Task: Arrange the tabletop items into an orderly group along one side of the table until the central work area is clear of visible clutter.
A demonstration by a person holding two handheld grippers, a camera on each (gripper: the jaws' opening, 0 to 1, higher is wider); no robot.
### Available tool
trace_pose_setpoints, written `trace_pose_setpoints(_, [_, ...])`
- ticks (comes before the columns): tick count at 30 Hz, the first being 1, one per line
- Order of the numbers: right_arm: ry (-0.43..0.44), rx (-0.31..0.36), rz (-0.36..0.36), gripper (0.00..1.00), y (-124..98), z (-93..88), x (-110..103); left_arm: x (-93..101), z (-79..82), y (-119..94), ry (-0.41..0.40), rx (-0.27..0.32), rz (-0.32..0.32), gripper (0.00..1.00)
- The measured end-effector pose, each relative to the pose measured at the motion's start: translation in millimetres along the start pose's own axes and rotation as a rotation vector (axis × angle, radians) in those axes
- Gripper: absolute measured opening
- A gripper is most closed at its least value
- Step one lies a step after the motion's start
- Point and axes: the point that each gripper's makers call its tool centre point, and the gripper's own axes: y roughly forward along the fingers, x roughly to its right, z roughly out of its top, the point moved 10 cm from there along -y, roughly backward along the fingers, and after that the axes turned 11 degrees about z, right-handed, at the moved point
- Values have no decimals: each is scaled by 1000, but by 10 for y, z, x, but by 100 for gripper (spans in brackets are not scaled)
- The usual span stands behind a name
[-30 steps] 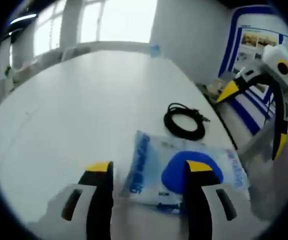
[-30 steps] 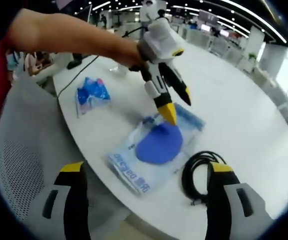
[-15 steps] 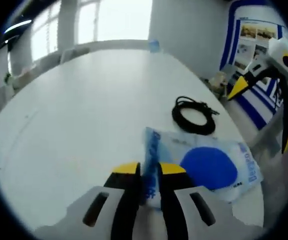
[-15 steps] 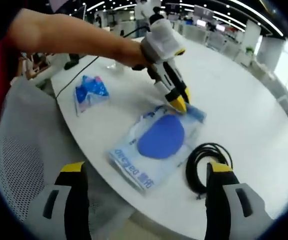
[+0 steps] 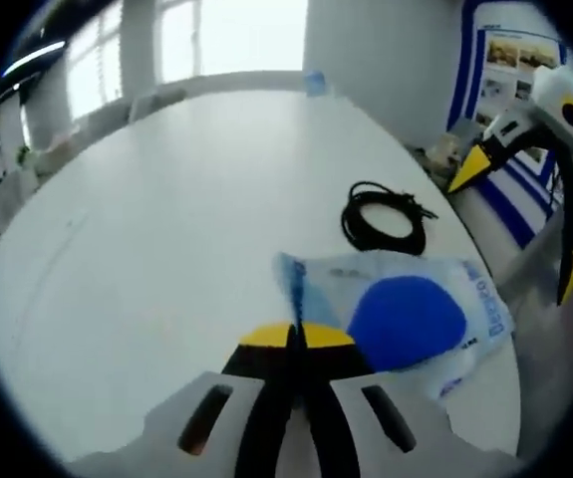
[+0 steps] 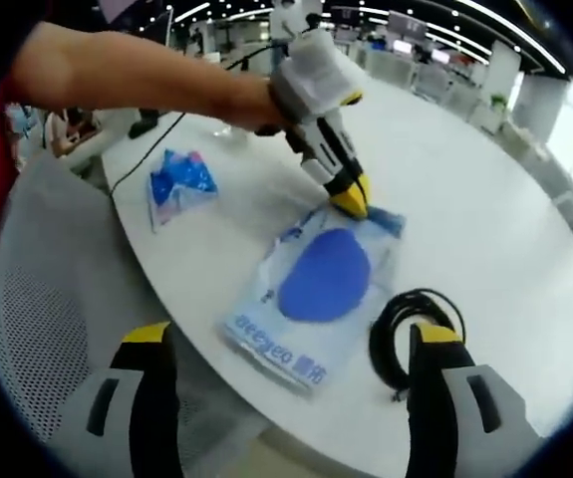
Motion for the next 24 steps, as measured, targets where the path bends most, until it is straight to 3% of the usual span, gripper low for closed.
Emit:
trace_pose_setpoints(5, [11, -26, -13, 92, 32, -26, 24, -55, -107, -165, -66, -10, 53, 0])
trace_pose_setpoints(8, [66, -30, -46, 87, 31, -57, 75, -87, -178, -266, -114, -7, 91, 0])
trace_pose_setpoints(11, [225, -22, -40, 77, 38, -90, 86, -69, -258, -364, -146, -15, 115, 0])
trace_pose_setpoints(13, [331, -27, -8, 64, 54, -110, 84, -53, -308, -410, -162, -25, 140, 0])
trace_pose_setpoints(16, [437, -15, 4, 53, 98, -125, 85, -27, -354, -450, -181, -21, 151, 0])
trace_pose_setpoints(19, [520, -20, 4, 45, 151, -144, 91, 9, -396, -482, -197, -23, 165, 0])
trace_pose_setpoints(21, [591, -30, -32, 44, 176, -169, 106, 25, -426, -492, -209, -25, 173, 0])
trace_pose_setpoints(24, [673, -29, -3, 40, 222, -182, 84, 52, -444, -516, -224, -22, 180, 0])
